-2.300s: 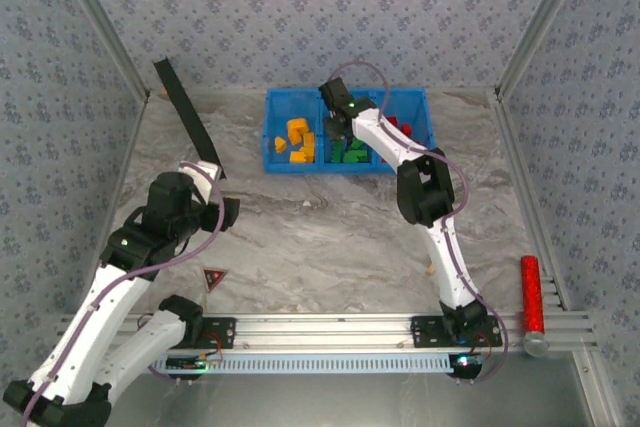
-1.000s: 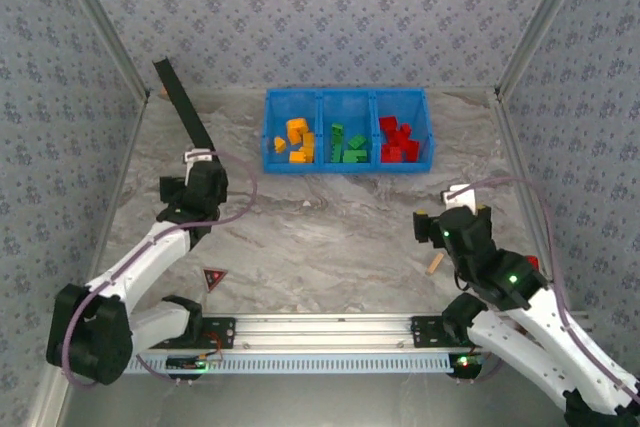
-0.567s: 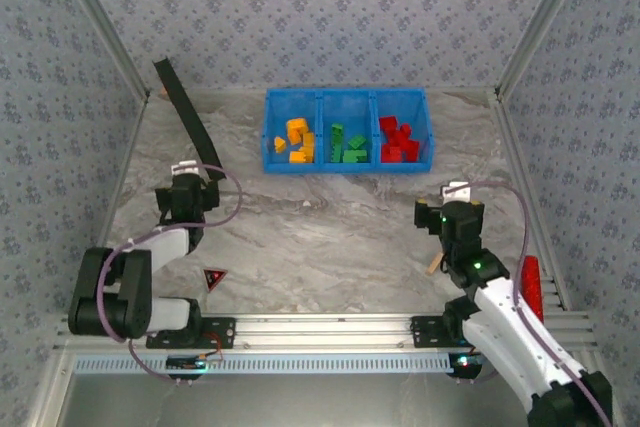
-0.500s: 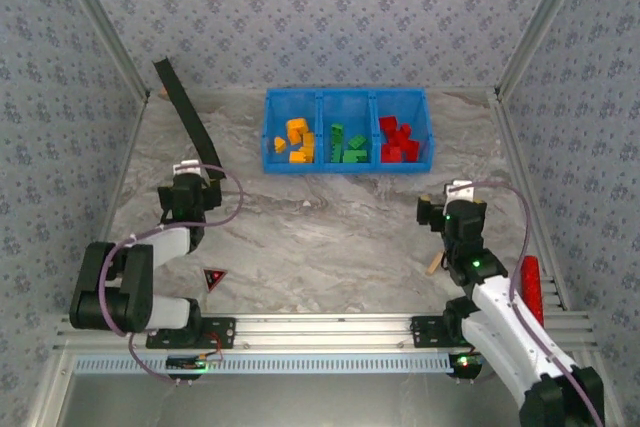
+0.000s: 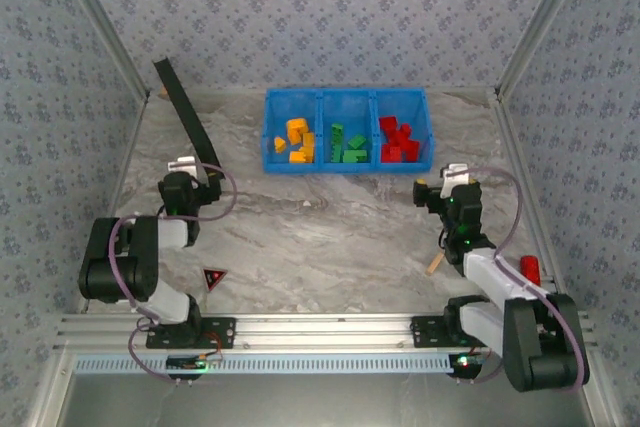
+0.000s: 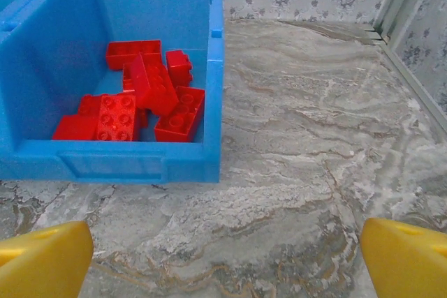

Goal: Sort the legos into containers by color
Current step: Reset both arms

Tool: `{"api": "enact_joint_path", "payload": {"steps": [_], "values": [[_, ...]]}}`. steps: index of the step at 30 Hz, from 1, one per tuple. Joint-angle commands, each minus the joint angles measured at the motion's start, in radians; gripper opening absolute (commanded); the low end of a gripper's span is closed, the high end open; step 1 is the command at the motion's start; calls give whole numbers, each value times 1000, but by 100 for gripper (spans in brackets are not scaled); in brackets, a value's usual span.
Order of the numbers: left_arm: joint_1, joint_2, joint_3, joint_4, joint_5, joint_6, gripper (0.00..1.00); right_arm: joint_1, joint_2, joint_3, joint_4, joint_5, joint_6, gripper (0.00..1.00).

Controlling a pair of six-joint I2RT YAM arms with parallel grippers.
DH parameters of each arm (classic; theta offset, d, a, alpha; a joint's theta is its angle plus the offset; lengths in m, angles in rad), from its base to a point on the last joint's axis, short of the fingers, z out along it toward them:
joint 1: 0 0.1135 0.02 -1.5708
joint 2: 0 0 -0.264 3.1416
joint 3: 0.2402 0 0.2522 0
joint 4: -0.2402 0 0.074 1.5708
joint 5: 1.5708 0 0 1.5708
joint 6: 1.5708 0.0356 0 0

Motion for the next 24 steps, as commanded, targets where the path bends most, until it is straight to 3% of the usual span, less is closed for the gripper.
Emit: {"api": "enact_joint_path", "payload": {"steps": [1,3,7,13,18,24], "values": [[7,7,0,72,93,1,100,-20,84,-24,149,-50,-19,100],[8,6,0,74,94,1,100,-31,160,-22,218,-68,-17,100],[7,7,-1,78,94,3,100,-54,237,75,122,-108,-65,100],[7,7,-1,77,95,2,100,-105,460,53,401,-161,-57,100],[6,7,-1,77,94,3,100,-142,440,108,257,-198,-27,100],[6,7,-1,77,94,2,100,-143,442,104,277,-189,-21,100]]}}
